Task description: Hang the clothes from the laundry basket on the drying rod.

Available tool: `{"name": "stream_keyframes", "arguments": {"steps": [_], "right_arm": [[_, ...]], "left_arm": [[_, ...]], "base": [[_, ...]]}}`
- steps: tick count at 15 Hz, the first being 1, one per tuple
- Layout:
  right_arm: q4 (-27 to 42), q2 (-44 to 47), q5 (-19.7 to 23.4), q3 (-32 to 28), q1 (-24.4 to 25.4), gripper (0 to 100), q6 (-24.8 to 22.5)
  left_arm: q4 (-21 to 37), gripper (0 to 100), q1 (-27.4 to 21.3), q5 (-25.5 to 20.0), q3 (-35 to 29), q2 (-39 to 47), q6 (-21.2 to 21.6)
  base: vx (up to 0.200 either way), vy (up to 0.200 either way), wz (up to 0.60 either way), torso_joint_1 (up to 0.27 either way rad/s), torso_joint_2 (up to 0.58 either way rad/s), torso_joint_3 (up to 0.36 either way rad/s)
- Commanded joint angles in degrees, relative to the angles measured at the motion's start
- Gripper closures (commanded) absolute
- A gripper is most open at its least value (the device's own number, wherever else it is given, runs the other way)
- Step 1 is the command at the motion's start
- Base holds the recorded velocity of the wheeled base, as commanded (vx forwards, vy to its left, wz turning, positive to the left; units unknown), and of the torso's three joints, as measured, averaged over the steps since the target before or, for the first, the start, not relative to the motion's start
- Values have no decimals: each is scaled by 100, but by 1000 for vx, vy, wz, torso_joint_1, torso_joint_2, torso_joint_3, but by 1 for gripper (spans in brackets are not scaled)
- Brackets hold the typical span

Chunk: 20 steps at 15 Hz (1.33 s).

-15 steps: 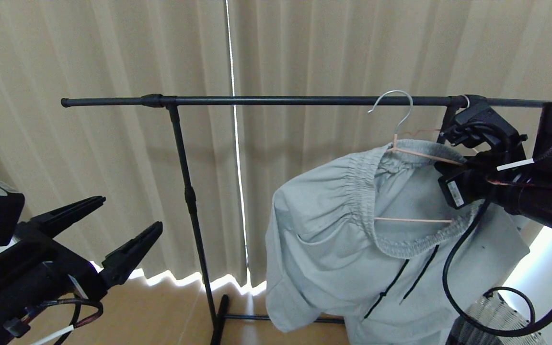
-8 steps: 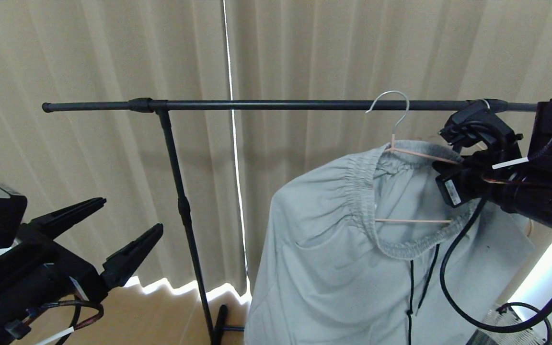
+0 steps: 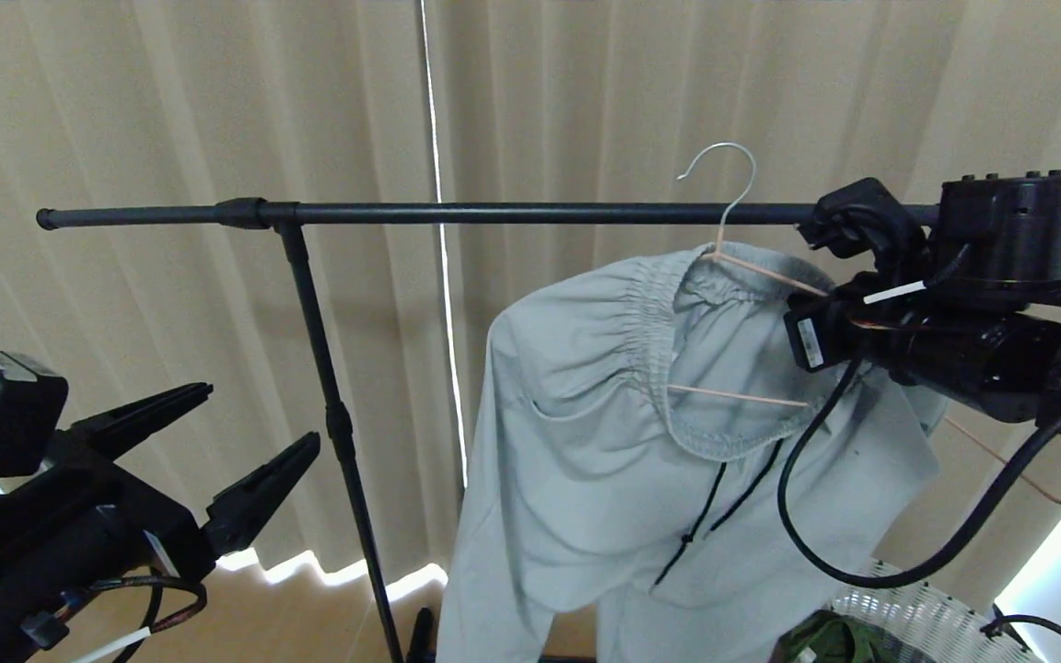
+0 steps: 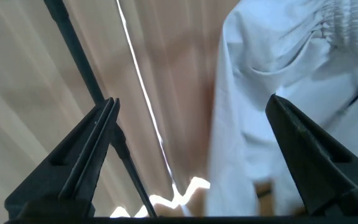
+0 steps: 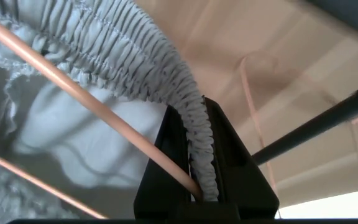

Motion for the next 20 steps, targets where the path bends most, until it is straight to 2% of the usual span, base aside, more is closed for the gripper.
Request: {"name": "stream_keyframes", "arguments": {"steps": [1,4,11,20], "right_arm": [[260,335,-233,-354,27,100,-6],[471,564,-436,-626,45,100,21],[471,1390,-1376,-1532,27,100,21],[515,1759,-1807,-1892,27,100,12]], "left_arm": [[-4,0,2,10,0,127,-16],[-4,0,28,10,0,179,-25],[-13,0,37,1,-17,382,10],[-22,0,37,1,-35,399,19]], "base": [[0,0,0,0,0,0],[0,0,0,0,0,0],[0,0,0,0,0,0],[0,0,0,0,0,0]]}}
